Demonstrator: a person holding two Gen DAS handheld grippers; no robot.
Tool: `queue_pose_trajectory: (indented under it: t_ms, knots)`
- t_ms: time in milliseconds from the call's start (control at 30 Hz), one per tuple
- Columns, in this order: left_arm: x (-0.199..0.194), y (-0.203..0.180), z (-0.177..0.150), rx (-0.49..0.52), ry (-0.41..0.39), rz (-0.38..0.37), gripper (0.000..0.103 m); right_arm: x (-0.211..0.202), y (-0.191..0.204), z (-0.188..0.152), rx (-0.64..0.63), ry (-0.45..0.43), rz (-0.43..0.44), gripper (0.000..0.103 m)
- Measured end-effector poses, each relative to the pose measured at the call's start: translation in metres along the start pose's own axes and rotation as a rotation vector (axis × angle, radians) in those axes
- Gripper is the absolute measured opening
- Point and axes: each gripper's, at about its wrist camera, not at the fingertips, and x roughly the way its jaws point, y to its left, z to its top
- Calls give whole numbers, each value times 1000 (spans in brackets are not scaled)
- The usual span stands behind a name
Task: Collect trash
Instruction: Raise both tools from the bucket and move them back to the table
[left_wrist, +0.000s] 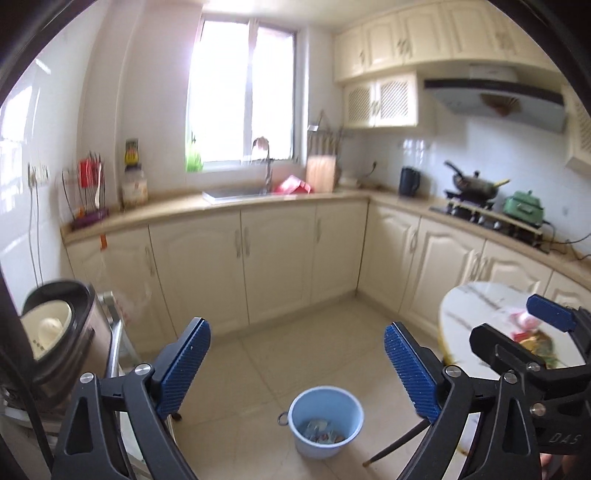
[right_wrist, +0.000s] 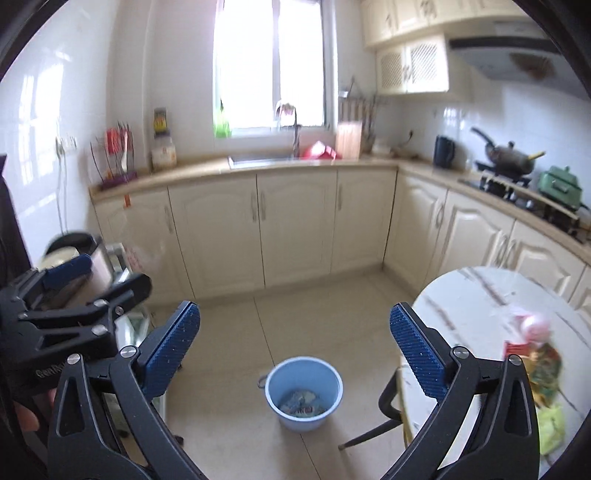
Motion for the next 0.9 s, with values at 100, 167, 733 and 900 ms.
queue_pose_trajectory:
  t_ms: [100, 167, 733, 900]
  knots:
    - [-54, -14, -26, 22, -61, -28, 96, -45, -2, 6, 0, -49, -54, 103]
    - [-101, -19, -51, 42, -99, -58, 97, -78, -6, 9, 19, -83, -82, 103]
    - [-339, 4, -167, 72, -333, -226, 102, -265, -48, 14, 95, -257, -328, 103]
    - [-354, 7, -176, 73, -360, -247, 102, -290, -54, 14, 110, -304, -368, 103]
